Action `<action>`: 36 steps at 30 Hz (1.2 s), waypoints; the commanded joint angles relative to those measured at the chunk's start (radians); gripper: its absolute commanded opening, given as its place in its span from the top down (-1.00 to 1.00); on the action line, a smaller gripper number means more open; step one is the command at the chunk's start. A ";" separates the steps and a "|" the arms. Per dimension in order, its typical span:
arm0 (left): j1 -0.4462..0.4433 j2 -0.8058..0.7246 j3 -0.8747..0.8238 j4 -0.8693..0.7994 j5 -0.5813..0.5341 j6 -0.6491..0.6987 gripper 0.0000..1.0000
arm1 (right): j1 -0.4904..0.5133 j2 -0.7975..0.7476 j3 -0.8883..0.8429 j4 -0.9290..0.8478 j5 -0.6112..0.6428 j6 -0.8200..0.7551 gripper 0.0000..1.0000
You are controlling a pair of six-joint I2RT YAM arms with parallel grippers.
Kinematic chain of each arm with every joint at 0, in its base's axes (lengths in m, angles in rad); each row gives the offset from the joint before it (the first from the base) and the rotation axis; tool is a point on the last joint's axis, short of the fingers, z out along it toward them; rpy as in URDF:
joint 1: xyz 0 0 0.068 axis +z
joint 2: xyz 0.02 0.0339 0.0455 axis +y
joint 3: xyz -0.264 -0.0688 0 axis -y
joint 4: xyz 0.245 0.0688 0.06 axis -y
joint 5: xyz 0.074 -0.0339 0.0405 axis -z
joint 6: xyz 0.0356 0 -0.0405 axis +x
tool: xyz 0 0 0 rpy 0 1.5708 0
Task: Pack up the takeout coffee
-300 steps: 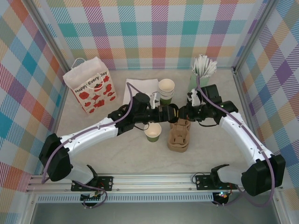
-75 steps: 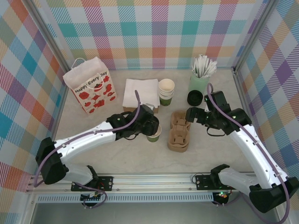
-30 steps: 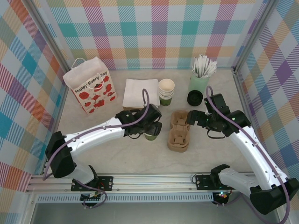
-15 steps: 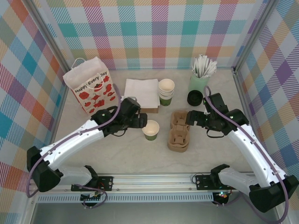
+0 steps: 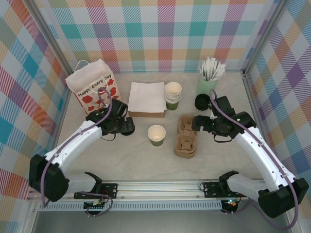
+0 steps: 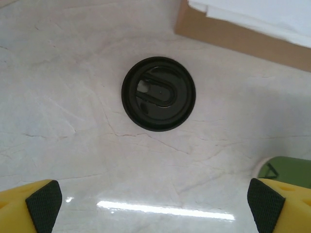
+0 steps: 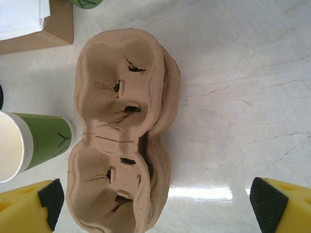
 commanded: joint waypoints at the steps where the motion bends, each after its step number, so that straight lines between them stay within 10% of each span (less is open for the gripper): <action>1: 0.027 0.109 0.024 0.016 0.021 0.064 -1.00 | -0.006 0.009 0.032 -0.013 -0.016 -0.012 -1.00; 36: 0.082 0.571 0.206 0.118 0.058 0.155 -0.67 | -0.006 0.023 0.002 -0.009 -0.019 -0.016 -0.99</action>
